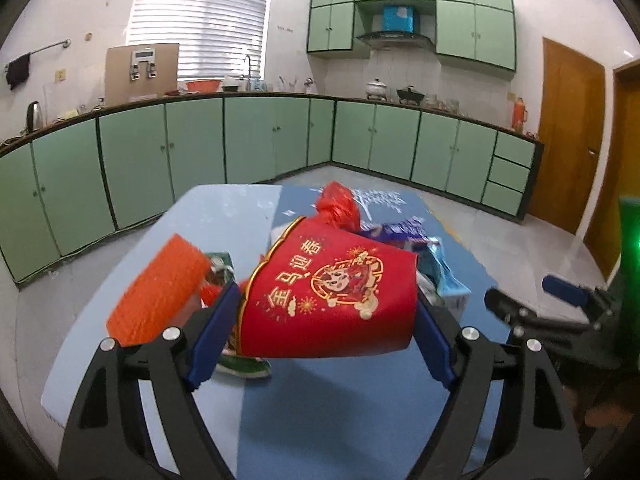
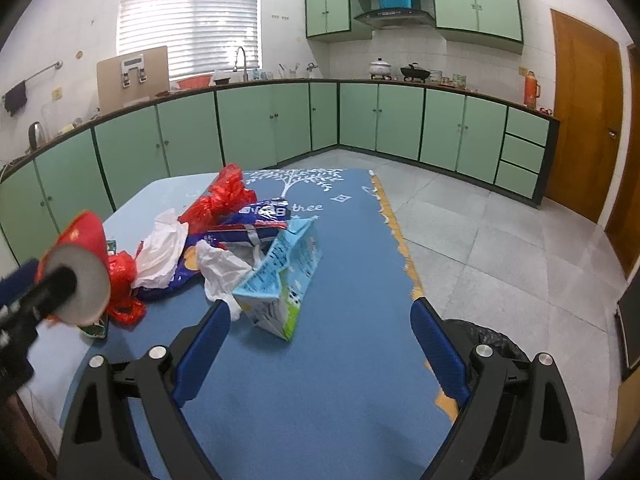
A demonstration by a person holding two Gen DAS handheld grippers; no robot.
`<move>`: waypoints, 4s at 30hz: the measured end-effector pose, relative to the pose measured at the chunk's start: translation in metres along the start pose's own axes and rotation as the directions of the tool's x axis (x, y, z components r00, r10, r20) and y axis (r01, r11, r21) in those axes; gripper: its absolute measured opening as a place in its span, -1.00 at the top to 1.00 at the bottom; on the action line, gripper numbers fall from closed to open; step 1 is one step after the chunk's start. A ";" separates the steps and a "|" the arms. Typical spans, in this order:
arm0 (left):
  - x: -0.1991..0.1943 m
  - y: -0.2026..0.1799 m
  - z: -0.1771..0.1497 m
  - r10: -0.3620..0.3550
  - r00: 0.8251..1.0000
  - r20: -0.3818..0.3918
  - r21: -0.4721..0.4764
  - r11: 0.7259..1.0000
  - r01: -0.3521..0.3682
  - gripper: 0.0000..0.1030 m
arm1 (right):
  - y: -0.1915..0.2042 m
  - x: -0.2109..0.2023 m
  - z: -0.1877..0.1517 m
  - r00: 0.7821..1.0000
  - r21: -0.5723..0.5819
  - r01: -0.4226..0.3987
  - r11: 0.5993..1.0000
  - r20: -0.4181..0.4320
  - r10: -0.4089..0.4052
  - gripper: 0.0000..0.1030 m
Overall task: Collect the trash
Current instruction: 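Grasp the milk carton with the right tool while the left tool holds the red cup, then move both tools over the bin and release the carton and red cup, then return to the table and grasp a red plastic bag with the left tool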
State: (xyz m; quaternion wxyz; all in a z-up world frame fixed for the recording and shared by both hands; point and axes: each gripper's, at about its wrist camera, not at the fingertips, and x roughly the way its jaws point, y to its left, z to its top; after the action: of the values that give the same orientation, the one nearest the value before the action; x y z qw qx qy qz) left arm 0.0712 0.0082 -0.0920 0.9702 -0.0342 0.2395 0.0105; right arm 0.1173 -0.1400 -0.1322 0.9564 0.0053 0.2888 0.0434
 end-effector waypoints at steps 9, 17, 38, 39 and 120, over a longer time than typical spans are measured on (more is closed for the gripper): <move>0.031 0.008 0.005 0.031 0.999 -0.023 -0.019 0.999 -0.032 -0.53 | 0.021 0.034 0.007 1.000 0.000 -0.006 1.000 -0.015 0.006 -0.66; 0.046 0.015 0.008 0.026 0.999 -0.041 -0.025 0.999 -0.027 -0.53 | 0.018 0.057 0.007 0.997 0.011 0.032 0.999 -0.075 -0.031 -0.54; 0.046 0.001 0.012 -0.023 0.999 -0.030 -0.012 1.000 0.022 -0.53 | 0.000 0.055 0.006 0.991 0.015 0.007 1.000 -0.131 -0.005 0.32; 0.045 -0.002 0.013 -0.029 0.999 -0.029 -0.009 1.000 0.029 -0.53 | -0.004 0.049 0.005 0.992 0.021 0.008 1.000 -0.130 -0.005 0.32; 0.033 0.013 0.006 0.073 0.996 -0.047 0.059 0.996 -0.070 -0.72 | -0.041 -0.006 0.004 1.000 0.106 0.026 0.994 0.014 -0.027 -0.88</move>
State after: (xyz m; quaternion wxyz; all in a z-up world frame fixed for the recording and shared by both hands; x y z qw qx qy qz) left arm 0.1025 0.0220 -0.1029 0.9636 0.0018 0.2647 0.0376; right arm 0.1178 -0.1815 -0.1265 0.9575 0.0523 0.2833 0.0153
